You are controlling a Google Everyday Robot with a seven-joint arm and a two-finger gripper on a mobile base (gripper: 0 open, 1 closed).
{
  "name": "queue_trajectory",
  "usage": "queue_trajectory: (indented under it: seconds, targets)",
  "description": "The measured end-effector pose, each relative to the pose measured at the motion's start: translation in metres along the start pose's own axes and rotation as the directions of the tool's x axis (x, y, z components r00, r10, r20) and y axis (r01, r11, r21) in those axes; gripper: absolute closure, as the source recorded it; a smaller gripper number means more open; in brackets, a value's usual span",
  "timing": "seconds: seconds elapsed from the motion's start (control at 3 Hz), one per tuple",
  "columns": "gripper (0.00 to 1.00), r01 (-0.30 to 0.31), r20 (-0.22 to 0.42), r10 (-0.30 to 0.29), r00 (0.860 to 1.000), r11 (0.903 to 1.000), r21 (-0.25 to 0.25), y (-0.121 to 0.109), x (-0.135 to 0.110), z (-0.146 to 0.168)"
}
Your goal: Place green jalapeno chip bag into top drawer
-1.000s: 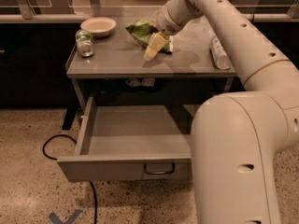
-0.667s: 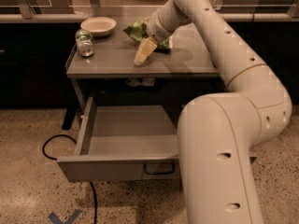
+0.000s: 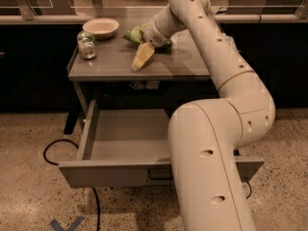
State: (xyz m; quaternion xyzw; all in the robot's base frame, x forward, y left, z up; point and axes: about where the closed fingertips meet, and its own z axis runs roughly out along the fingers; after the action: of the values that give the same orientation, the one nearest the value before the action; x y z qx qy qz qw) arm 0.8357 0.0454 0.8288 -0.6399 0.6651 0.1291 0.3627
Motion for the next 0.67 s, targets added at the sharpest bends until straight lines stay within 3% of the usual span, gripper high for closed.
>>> queue_trajectory:
  seconds: [0.67]
  targets:
    - [0.00,-0.001,0.003,0.001,1.000,0.9999,-0.016,-0.0030,-0.0033,0.0060]
